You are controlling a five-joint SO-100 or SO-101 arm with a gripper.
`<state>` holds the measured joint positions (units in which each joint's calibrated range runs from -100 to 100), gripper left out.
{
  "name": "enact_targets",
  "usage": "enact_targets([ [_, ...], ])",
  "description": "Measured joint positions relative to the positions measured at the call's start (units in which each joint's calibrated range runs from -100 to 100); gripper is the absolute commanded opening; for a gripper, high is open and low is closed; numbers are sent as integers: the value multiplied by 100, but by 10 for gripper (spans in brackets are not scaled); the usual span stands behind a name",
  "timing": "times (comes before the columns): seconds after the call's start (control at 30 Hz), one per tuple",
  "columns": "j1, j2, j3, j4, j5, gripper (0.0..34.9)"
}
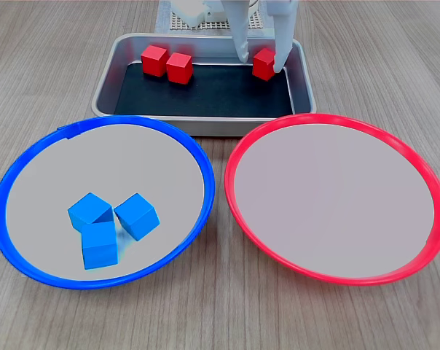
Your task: Move six blocks from tray to matching dishes
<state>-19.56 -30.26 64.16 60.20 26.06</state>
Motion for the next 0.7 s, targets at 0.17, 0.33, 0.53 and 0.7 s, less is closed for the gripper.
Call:
enact_targets([
  [0.17, -80, 222, -127, -49, 59, 1],
  [0.33, 425, 682, -1370, 440, -137, 1],
  [0.53, 1372, 2592, -4873, 653, -1192, 1],
  [0.7, 1327, 4288, -7005, 481, -1548, 2],
])
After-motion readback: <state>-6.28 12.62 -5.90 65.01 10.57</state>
